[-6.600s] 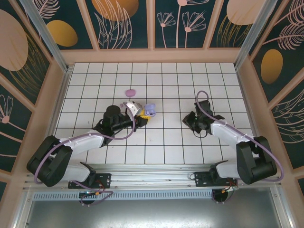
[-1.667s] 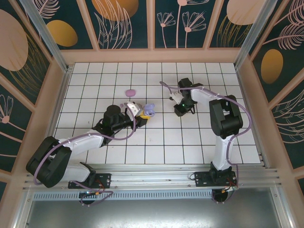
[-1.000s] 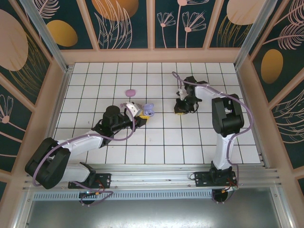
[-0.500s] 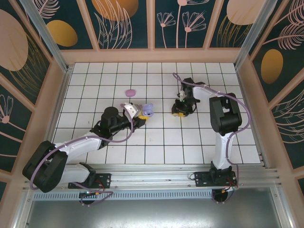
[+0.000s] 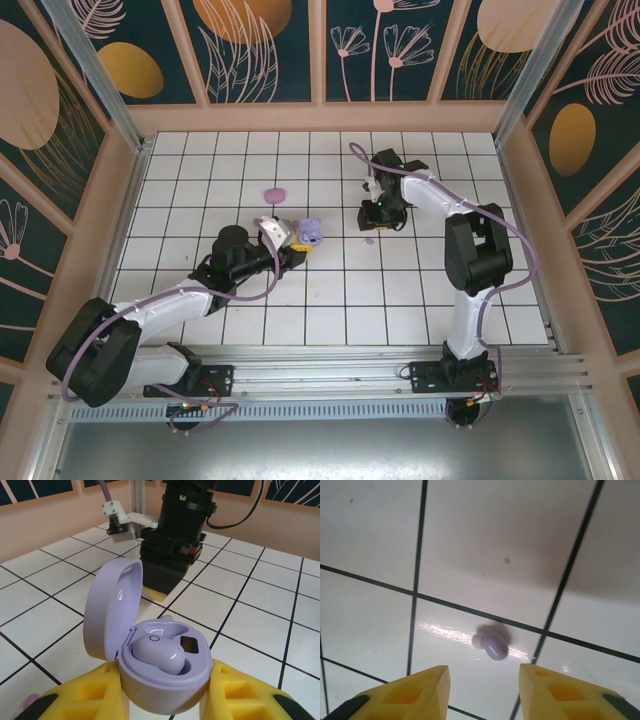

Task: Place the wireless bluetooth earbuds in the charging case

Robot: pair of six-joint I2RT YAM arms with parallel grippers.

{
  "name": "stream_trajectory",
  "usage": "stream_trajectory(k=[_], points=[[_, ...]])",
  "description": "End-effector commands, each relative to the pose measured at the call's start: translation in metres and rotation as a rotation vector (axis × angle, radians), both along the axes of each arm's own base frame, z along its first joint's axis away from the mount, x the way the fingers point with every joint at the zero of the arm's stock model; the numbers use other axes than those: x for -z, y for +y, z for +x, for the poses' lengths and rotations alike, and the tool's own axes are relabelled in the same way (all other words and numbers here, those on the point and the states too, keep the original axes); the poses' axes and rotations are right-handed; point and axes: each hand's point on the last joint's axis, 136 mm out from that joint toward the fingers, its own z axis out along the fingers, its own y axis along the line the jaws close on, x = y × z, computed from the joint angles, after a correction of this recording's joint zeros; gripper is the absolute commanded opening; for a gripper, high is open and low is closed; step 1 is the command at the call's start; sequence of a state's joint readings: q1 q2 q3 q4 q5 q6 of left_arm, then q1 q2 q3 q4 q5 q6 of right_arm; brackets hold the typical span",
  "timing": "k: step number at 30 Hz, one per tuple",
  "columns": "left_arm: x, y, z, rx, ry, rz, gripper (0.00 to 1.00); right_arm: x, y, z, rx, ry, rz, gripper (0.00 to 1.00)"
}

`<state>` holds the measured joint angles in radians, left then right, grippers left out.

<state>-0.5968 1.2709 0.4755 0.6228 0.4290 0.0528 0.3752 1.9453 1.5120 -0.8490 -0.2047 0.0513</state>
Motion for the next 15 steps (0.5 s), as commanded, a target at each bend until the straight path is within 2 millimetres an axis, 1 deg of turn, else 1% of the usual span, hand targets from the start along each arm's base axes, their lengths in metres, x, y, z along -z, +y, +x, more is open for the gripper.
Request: stream_trajectory(k=[1, 4, 8, 10, 13, 15], points=[[-0.003, 0.002, -0.003, -0.003, -0.019, -0.001, 0.0, -0.013, -0.009, -0.004, -0.037, -0.042, -0.022, 0.37], [-0.003, 0.001, -0.003, -0.001, -0.018, -0.004, 0.0, -0.007, -0.007, -0.008, -0.01, -0.036, 0.037, 0.27], [-0.004, 0.001, -0.002, 0.0, -0.02, -0.004, 0.0, 0.001, -0.006, -0.01, 0.128, 0.015, 0.153, 0.15], [-0.004, 0.001, -0.002, -0.001, -0.019, -0.004, 0.0, 0.002, -0.003, -0.013, 0.198, 0.025, 0.205, 0.09], [-0.005, 0.0, -0.002, 0.002, -0.022, -0.008, 0.0, 0.001, 0.004, -0.017, 0.245, 0.018, 0.233, 0.02], [-0.006, 0.0, -0.001, 0.002, -0.023, -0.008, 0.0, 0.003, 0.012, -0.022, 0.245, 0.023, 0.239, 0.0]])
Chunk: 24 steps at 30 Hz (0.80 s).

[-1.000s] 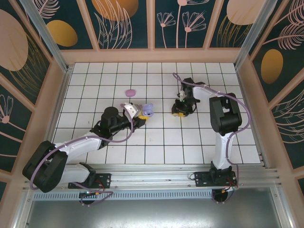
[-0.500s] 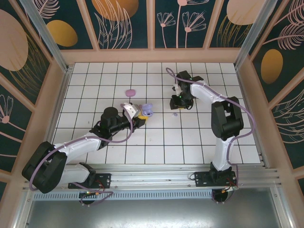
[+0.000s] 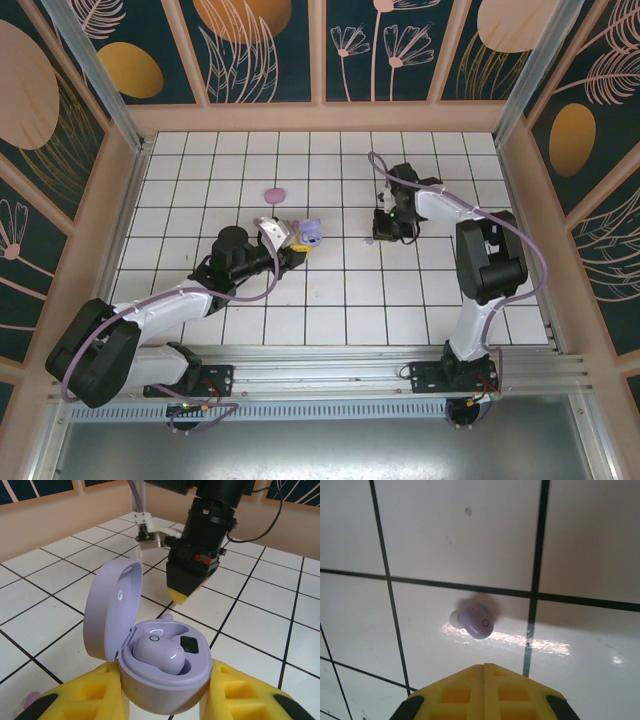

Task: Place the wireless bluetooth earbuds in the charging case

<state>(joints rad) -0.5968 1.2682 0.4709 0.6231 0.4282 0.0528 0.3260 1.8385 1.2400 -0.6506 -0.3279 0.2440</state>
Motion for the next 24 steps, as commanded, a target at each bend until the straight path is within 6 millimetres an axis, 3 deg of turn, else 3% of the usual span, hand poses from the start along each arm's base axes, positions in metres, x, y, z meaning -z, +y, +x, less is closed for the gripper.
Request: stream_trajectory(k=[1, 8, 12, 24], points=[[-0.006, -0.001, -0.001, 0.005, -0.023, -0.007, 0.0, -0.019, 0.023, 0.004, 0.046, -0.051, 0.083, 0.0], [-0.006, -0.001, -0.001, 0.006, -0.026, -0.007, 0.0, 0.009, 0.026, -0.005, 0.044, -0.003, 0.037, 0.0], [-0.004, 0.001, -0.002, 0.001, -0.023, -0.004, 0.0, 0.021, 0.018, -0.011, 0.052, 0.011, -0.017, 0.0], [0.001, 0.0, -0.001, -0.002, -0.015, -0.013, 0.0, 0.035, 0.011, -0.009, 0.058, 0.018, -0.068, 0.0]])
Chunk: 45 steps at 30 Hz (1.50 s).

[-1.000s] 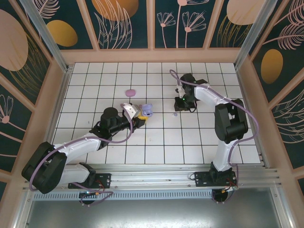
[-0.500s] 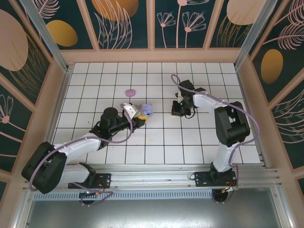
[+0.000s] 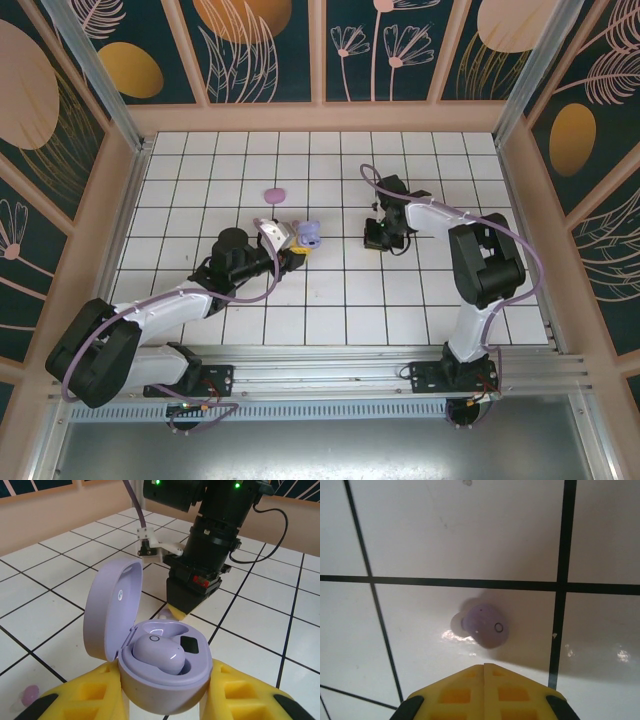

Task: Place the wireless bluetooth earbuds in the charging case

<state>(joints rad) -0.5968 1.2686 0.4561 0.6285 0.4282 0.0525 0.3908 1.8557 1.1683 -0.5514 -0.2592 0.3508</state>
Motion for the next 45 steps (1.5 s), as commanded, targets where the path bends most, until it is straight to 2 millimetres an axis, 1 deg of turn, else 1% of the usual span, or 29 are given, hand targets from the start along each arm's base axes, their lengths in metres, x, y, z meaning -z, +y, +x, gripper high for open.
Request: stream_trajectory(k=[1, 8, 18, 23, 30, 34, 37, 39, 42, 44, 45], points=[[-0.004, -0.001, 0.001, -0.004, -0.022, -0.018, 0.0, 0.012, 0.0, 0.0, 0.009, 0.014, -0.02, 0.0], [-0.003, 0.0, 0.001, -0.011, -0.023, -0.025, 0.0, 0.02, -0.011, 0.005, 0.032, 0.007, -0.084, 0.0], [0.002, 0.0, 0.001, -0.013, -0.022, -0.017, 0.0, 0.018, -0.024, 0.039, 0.075, -0.049, -0.138, 0.0], [0.004, 0.0, 0.003, -0.014, -0.019, -0.015, 0.0, 0.013, -0.03, 0.056, 0.088, -0.081, -0.15, 0.0], [0.005, -0.002, 0.004, -0.01, -0.015, -0.016, 0.0, 0.004, -0.03, 0.074, 0.062, -0.137, -0.166, 0.0], [0.005, -0.002, 0.005, -0.015, -0.018, -0.012, 0.0, -0.004, -0.035, 0.074, 0.045, -0.148, -0.196, 0.0], [0.004, -0.001, 0.004, -0.016, -0.022, -0.009, 0.0, -0.02, -0.045, 0.071, 0.07, -0.169, -0.22, 0.0], [0.004, -0.001, 0.004, -0.016, -0.026, -0.008, 0.0, -0.031, -0.045, 0.067, 0.083, -0.185, -0.208, 0.0], [0.003, -0.001, 0.004, -0.013, -0.026, -0.009, 0.0, -0.045, -0.034, 0.06, 0.053, -0.218, -0.193, 0.17], [0.003, -0.001, 0.004, -0.011, -0.025, -0.011, 0.0, -0.05, -0.024, 0.054, 0.008, -0.233, -0.204, 0.24], [0.002, -0.002, 0.004, -0.01, -0.026, -0.011, 0.0, -0.051, -0.018, 0.051, -0.019, -0.236, -0.206, 0.27]])
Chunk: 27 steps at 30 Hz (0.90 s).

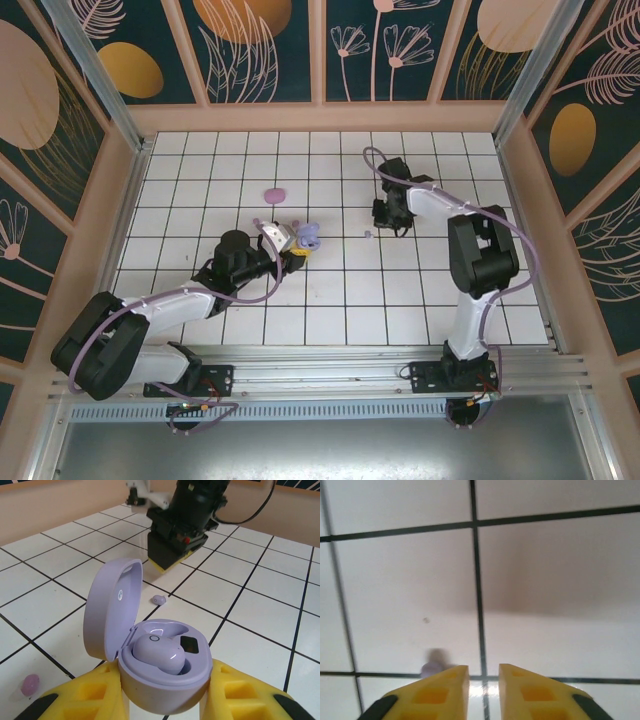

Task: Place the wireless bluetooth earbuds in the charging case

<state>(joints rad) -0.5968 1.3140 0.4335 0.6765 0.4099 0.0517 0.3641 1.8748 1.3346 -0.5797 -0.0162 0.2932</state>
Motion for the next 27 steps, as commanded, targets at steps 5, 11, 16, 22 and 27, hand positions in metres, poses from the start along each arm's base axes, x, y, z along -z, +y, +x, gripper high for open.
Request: stream_trajectory(k=[5, 11, 16, 22, 27], points=[[-0.016, -0.005, 0.001, 0.015, -0.042, -0.028, 0.0, -0.006, 0.029, -0.02, -0.154, 0.0, -0.117, 0.3], [-0.016, -0.004, 0.001, 0.012, -0.035, -0.033, 0.0, 0.009, 0.036, -0.02, -0.2, 0.037, -0.14, 0.29], [-0.014, -0.003, 0.0, 0.005, -0.03, -0.03, 0.0, 0.017, 0.036, -0.017, -0.233, 0.046, -0.168, 0.28], [-0.015, -0.003, 0.001, 0.004, -0.031, -0.029, 0.0, 0.027, 0.035, -0.017, -0.27, 0.064, -0.194, 0.27], [-0.015, -0.003, 0.001, 0.004, -0.029, -0.026, 0.0, 0.035, 0.035, -0.016, -0.294, 0.075, -0.206, 0.27]])
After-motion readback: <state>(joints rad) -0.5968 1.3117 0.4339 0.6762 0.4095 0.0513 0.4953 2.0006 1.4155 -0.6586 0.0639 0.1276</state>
